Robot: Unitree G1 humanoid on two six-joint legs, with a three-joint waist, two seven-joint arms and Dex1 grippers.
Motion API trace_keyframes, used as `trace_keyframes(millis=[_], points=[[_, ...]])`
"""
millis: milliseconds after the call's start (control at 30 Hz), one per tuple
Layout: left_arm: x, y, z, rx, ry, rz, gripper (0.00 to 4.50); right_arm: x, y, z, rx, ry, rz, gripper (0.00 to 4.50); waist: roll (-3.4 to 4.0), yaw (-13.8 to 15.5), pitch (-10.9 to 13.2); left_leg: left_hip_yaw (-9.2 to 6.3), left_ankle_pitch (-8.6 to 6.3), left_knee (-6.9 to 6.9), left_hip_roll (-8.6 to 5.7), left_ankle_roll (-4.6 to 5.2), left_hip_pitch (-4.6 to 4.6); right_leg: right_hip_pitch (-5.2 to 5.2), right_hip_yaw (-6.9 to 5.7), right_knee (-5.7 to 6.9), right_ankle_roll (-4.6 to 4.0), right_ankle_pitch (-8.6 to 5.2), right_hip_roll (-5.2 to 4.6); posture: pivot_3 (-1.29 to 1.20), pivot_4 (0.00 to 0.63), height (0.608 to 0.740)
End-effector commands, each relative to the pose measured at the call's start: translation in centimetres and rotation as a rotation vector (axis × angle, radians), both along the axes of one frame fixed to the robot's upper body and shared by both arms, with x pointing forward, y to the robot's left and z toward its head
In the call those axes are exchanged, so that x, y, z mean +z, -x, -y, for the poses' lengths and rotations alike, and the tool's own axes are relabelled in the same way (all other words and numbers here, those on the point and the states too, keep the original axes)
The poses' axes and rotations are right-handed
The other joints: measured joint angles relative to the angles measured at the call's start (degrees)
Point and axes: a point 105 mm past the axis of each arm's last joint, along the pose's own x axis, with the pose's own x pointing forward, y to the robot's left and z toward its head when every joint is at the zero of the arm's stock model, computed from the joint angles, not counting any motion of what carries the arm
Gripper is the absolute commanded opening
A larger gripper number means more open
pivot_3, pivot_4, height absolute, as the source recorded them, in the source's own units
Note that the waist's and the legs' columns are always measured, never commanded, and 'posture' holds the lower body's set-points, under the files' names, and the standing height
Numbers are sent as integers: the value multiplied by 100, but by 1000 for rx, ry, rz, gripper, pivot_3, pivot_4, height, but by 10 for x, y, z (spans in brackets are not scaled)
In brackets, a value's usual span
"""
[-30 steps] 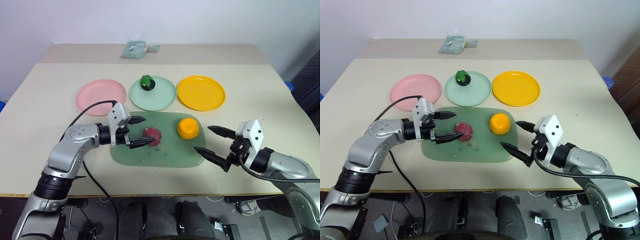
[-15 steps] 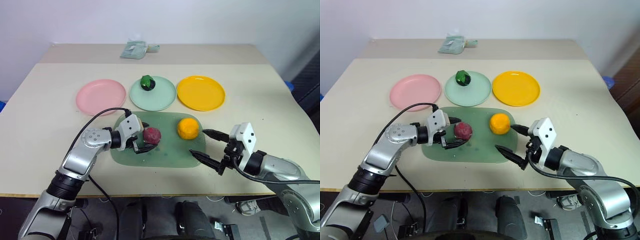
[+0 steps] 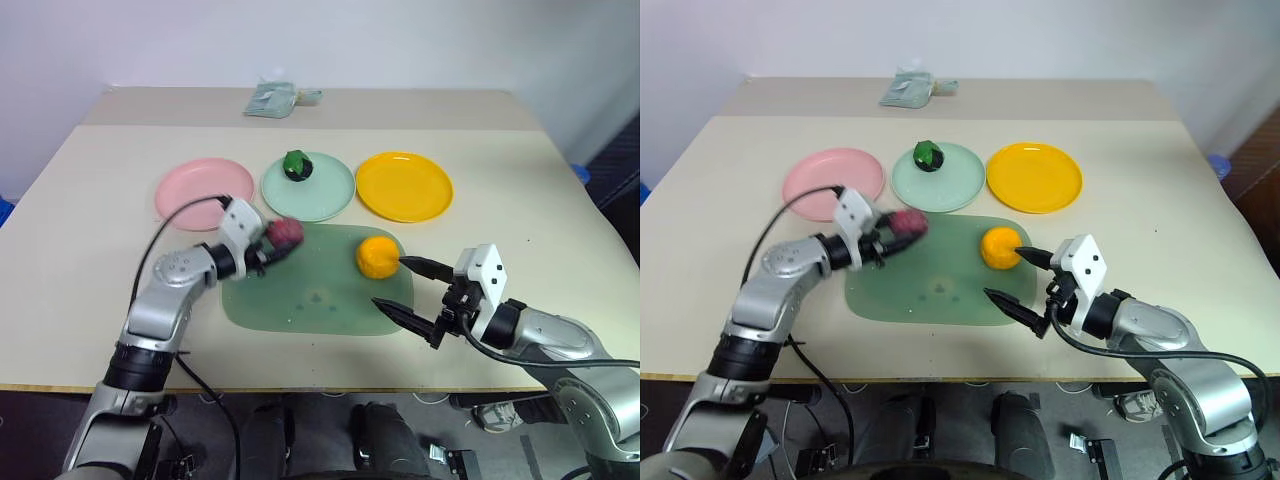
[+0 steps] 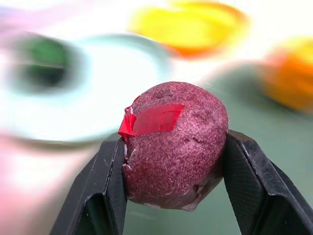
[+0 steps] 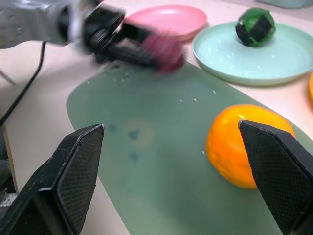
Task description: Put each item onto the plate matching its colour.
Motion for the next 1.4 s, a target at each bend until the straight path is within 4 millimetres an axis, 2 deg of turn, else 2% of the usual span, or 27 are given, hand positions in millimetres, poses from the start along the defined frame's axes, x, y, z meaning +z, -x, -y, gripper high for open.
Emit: trace_keyframes(millis=[33, 167, 267, 333, 400, 433, 833, 867, 933, 967, 1033, 1067, 1200, 1400], points=[[19, -25, -43, 298, -1, 67, 2116, 11, 0, -7, 21, -14, 49, 4500, 0, -10, 0, 0, 0, 0, 0, 0, 0, 0, 0, 0, 0, 0, 0, 0, 150, 733], [12, -45, -77, 537, -20, 18, 2116, 13, -2, -12, 35, -21, 56, 4500, 0, -14, 0, 2, 0, -1, -1, 0, 1, -1, 0, 0, 0, 0, 2, 0, 150, 733], [11, -51, -81, 564, 1, -6, 2116, 14, -3, -13, 37, -22, 59, 4500, -1, -5, 0, 3, 0, -1, 0, 0, 0, -1, -1, -1, 1, 0, 2, 0, 150, 733], [10, -52, -82, 567, 9, -15, 3127, 14, -4, -13, 35, -22, 61, 4500, -3, 5, 1, 3, 0, -1, -1, 0, -2, -1, -2, -1, 1, 0, 0, 0, 150, 733], [11, -52, -86, 583, 20, -12, 3862, 14, -3, -13, 30, -22, 61, 4500, -3, 3, 1, 4, 0, -1, -1, -1, -3, -1, -2, -2, 1, 0, -2, 0, 150, 733], [11, -51, -87, 588, 26, -11, 4446, 14, -3, -13, 28, -22, 61, 4500, -3, 0, 1, 4, 0, -1, 0, -1, -2, -1, -2, -2, 1, 0, -2, 0, 150, 733], [11, -51, -88, 591, 31, -10, 4446, 14, -3, -13, 26, -23, 60, 4500, -3, -5, 1, 4, 0, -1, 0, -1, -1, -1, -2, 0, 0, 0, -1, 0, 150, 733], [25, -40, -68, 424, 84, 55, 4446, 10, -15, -7, -39, 3, 64, 4500, -3, -8, 1, 4, 1, -1, 0, -1, -1, -1, -2, 0, 1, 0, -1, 0, 150, 733], [41, -12, -35, 151, 116, 137, 4446, 6, -32, 3, -127, 46, 74, 4500, -3, -63, 1, 10, 1, -2, 4, -2, -1, -2, 1, -1, 0, 1, -2, 0, 150, 733], [36, 7, -19, 4, 82, 133, 4446, 4, -38, 4, -153, 56, 79, 4500, -3, -72, 1, 10, 1, -2, 13, -3, -1, -2, 2, -1, 0, 0, -8, 0, 150, 733], [23, 27, -5, -131, 30, 95, 4446, 3, -42, 4, -170, 61, 83, 4500, 0, -60, -1, 15, 2, -4, 16, -5, 0, -6, 3, 0, -2, 0, -12, 0, 150, 733], [16, 38, -1, -193, -4, 77, 4446, 2, -45, 4, -181, 68, 86, 4500, 0, -53, -1, 15, 3, -4, 18, -6, 1, -6, 3, 0, -3, -1, -10, 0, 150, 733], [0, 58, 2, -284, -41, 2, 4446, -3, -51, -3, -178, 88, 87, 4500, 6, -55, -4, 15, 3, -5, 22, -8, 3, -6, 3, 2, -8, 1, -2, 0, 150, 733], [-3, 63, 3, -308, -53, -17, 4446, -4, -55, -10, -166, 79, 81, 4500, 5, -16, -4, 14, 2, -4, 13, -5, 2, -5, 3, -1, -7, 1, -1, 0, 150, 733]])
